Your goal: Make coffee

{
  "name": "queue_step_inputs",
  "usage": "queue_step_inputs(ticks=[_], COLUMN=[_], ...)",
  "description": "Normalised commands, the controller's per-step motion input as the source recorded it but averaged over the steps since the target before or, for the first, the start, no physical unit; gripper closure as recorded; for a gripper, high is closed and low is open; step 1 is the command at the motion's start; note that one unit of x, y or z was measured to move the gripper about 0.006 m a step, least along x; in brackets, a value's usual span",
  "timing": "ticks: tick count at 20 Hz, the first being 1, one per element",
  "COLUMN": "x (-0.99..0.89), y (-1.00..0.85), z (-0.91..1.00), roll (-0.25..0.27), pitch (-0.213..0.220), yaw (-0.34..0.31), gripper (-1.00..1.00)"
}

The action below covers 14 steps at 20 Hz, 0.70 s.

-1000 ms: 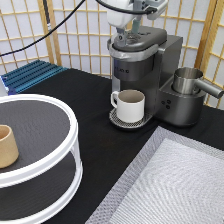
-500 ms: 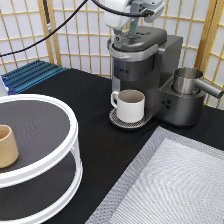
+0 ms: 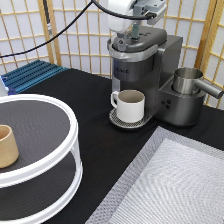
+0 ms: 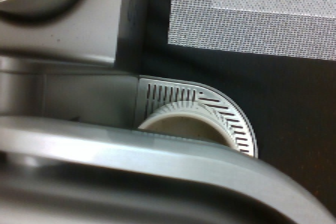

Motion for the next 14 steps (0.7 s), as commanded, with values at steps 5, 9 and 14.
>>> queue_step_inputs(ticks=[5,9,14], x=[-0.11,0.08,0.02], y=[-0.80,-1.00,-1.00], z=[0.82,-0.04,-0.51], roll=[0.042,0.037,0.002], pitch=[-0.091,-0.029,-0.054], yaw=[0.049,0.002,0.000], gripper=[-1.00,-1.00,-1.00])
